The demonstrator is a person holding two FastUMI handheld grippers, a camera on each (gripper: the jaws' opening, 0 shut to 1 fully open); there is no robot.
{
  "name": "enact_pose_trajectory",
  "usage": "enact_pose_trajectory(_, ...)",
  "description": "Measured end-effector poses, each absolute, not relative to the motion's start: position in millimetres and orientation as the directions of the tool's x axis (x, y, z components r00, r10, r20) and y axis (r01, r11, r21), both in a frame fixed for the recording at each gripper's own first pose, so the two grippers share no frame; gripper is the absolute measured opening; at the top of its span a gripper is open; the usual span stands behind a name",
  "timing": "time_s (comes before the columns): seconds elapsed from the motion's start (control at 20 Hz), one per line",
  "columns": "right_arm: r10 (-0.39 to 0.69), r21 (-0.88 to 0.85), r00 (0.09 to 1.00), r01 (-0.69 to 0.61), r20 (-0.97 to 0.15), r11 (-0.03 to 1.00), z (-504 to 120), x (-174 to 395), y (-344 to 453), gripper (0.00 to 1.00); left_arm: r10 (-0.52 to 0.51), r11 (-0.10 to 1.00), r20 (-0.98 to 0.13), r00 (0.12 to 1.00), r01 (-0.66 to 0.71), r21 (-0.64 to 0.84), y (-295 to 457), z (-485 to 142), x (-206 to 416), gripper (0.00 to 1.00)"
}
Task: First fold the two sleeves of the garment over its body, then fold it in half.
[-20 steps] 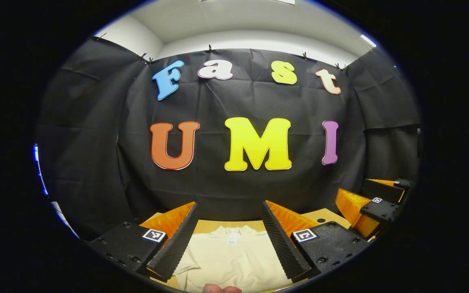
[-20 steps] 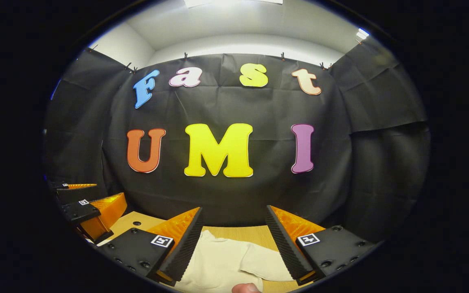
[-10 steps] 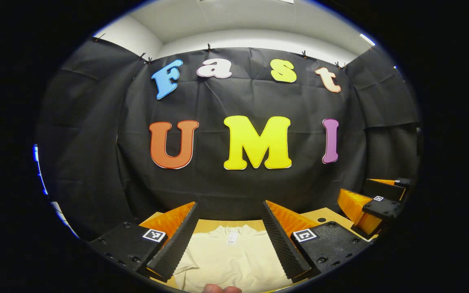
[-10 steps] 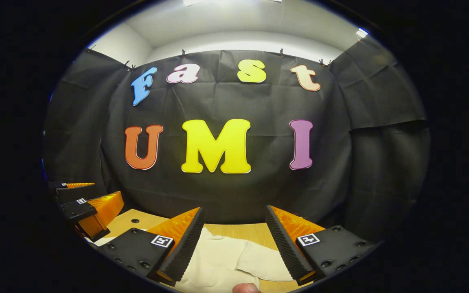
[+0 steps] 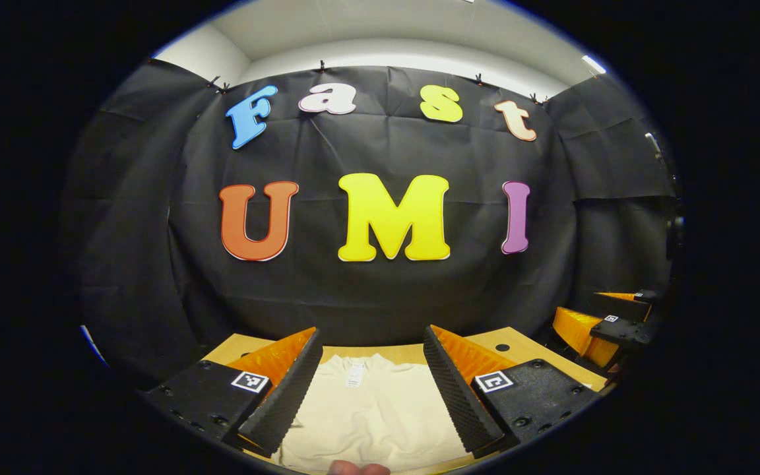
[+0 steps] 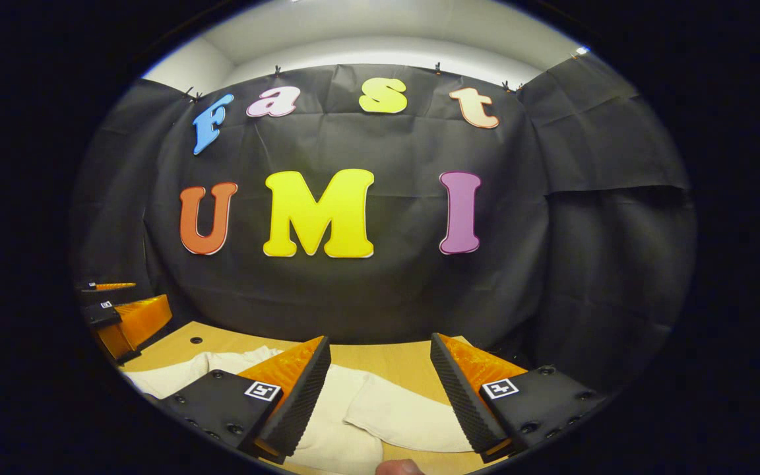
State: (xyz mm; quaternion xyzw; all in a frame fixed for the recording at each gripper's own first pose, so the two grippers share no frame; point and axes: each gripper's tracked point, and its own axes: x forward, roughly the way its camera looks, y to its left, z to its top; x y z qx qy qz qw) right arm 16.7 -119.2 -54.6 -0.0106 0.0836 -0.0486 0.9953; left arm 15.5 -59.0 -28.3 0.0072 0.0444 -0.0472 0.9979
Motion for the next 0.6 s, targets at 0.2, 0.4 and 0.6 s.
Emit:
enact_pose_trajectory(0.2,-0.118,-0.079,0.956,0.101,-0.268,0.992,-92,5,-169,0.94,-0.148,0.989,-0.126,0.981,0.150,0.007,-79,-40,18,0.98)
enact_pose_trajectory(0.4,-0.145,-0.095,0.902,0.117,-0.406,0.989,-147,-17,-226,0.95,-0.184,0.983,-0.137,0.973,0.185,-0.004,-89,-43,17,0.97)
enact_pose_trajectory(0.6,-0.166,-0.124,0.830,0.117,-0.532,0.985,-209,-31,-275,0.94,-0.208,0.978,-0.131,0.969,0.210,-0.003,-99,-43,20,0.97)
